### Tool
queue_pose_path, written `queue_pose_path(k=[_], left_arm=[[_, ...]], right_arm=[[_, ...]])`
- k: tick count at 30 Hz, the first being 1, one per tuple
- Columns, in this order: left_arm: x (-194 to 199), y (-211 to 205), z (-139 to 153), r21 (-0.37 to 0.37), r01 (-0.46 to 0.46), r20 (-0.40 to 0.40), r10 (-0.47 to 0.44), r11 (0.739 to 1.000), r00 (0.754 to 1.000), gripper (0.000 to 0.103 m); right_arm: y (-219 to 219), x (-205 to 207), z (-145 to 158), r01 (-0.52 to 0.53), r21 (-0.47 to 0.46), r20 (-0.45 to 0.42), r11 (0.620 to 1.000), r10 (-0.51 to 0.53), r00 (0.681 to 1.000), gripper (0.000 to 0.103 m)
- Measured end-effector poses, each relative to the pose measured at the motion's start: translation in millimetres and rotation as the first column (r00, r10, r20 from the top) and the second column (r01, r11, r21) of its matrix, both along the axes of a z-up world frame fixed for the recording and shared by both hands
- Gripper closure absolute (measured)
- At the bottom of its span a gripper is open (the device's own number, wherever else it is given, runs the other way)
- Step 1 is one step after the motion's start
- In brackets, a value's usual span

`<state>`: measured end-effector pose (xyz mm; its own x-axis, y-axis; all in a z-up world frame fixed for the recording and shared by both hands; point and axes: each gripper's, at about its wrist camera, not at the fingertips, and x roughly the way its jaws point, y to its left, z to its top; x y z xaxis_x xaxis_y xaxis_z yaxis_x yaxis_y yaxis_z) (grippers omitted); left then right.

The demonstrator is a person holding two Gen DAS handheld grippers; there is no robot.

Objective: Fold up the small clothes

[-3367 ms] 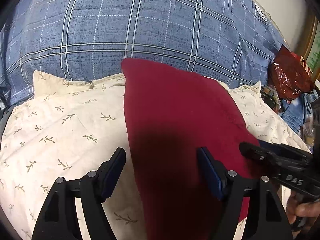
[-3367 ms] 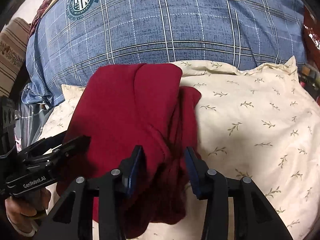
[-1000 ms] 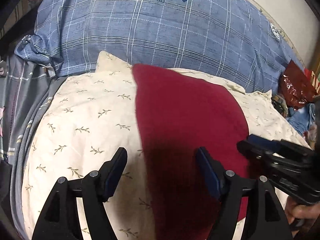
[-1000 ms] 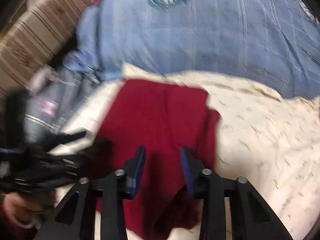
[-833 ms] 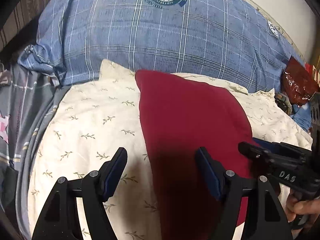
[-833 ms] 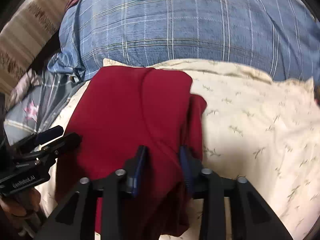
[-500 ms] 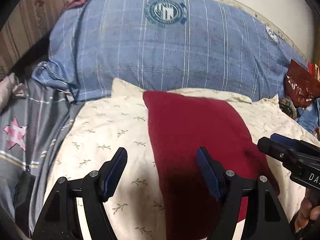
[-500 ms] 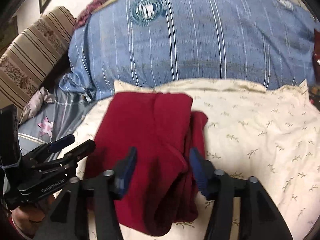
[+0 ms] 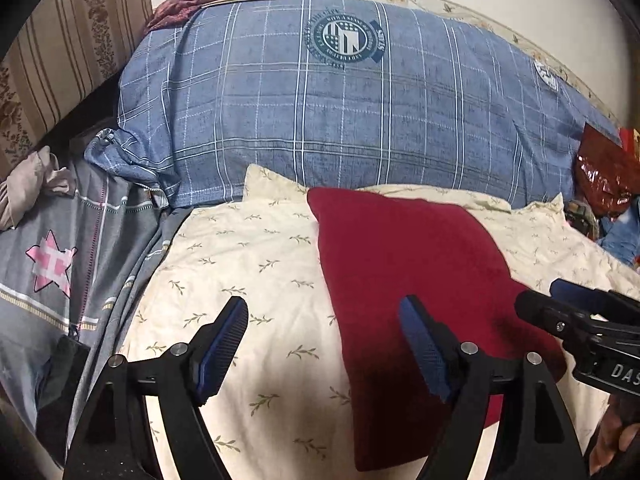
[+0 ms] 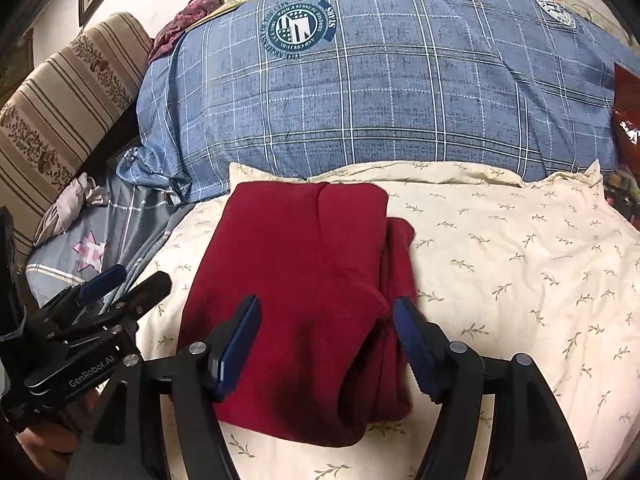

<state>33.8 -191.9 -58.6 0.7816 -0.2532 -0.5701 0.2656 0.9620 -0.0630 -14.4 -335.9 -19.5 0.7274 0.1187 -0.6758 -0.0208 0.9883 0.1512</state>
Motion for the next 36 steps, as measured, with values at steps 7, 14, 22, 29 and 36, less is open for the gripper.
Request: queue_pose_path(k=[7,14,22,29,36], left_arm=[[15,5,-1,0.014,-0.03,-0.014,0.031,0.999,0.999,0.025],[15,-6,-3,0.106,-0.063,0.033,0.059,0.992,0.998,0.024],[12,-5,-6,0.064,-0.038,0.022,0.037,0.997,0.999,0.024],[16,1,-5,0.043,-0.039,0.014,0.038,0.998,0.999,0.024],[16,-1,-5,0.039,-0.034,0.013,0.034,0.999,0.999,0.024]], right_arm=[[7,1,-1,-0.007,-0.028,0.001,1.0,0.007,1.0,0.026],[5,2,-3,0.003,-0.015,-0.01,1.0,-0.003,1.0,0.025],[5,2,-3,0.003,-0.013,-0.009,1.0,-0.003,1.0,0.025],[9,2,-3,-0.001,-0.019,-0.011,1.0,0.001,1.0,0.025],[11,4,-4,-0.006,-0.023,-0.012,1.0,0.005,1.0,0.025]])
